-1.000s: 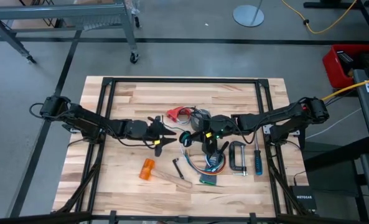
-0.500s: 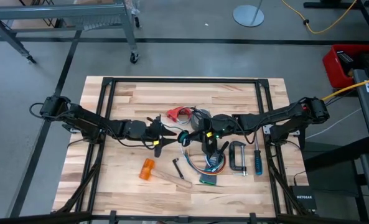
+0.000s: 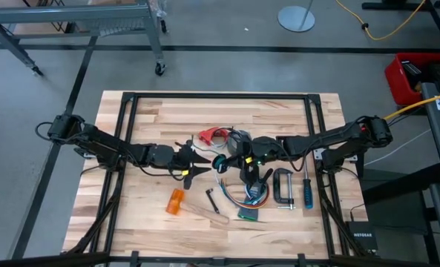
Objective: Coil cords
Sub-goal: Uncoil the blue wire from the spool
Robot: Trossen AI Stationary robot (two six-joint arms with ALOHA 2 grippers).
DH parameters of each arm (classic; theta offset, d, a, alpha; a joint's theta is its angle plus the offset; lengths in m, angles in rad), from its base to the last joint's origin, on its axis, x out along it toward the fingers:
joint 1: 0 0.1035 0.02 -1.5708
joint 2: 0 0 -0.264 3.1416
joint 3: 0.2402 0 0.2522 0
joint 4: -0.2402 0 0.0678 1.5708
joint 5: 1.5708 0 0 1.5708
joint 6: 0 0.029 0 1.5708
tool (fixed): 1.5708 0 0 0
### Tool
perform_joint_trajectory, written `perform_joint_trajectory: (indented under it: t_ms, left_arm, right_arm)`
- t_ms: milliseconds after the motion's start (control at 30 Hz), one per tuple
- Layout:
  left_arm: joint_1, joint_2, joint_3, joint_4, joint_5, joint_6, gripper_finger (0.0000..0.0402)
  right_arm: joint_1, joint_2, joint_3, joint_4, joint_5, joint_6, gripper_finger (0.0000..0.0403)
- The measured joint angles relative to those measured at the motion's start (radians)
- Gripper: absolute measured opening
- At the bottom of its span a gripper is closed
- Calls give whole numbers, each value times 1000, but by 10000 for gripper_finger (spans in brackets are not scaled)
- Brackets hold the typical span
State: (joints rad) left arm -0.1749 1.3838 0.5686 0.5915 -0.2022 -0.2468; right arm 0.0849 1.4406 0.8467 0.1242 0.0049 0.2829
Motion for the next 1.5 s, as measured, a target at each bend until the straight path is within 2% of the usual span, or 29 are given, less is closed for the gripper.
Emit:
perform_joint_trajectory:
  t_ms: [400, 600, 800, 900, 1033, 1100, 1300, 1500]
  left_arm:
    - [0, 0, 0, 49, -12, 20, 129]
    - [2, 1, 0, 78, -66, 42, 129]
    - [15, 28, 0, 102, -68, 38, 128]
    - [17, 51, 0, 116, -67, 38, 108]
    - [17, 66, 1, 110, -70, 34, 35]
    - [17, 66, 1, 103, -84, 19, 12]
    - [17, 66, 1, 81, -106, 33, 4]
    - [18, 63, 0, -49, -112, 46, 0]
  right_arm:
    - [0, 0, 0, 32, -8, 10, 44]
    - [1, 0, 0, 75, -42, 12, 44]
    - [0, 0, -1, 83, -42, 12, 44]
    - [0, 1, -2, 81, -41, 11, 44]
    - [0, 2, -2, 75, -40, 11, 44]
    - [0, 2, -2, 75, -39, 11, 46]
    - [0, 2, -2, 84, -44, 10, 69]
    - [0, 1, -1, 102, -115, 7, 100]
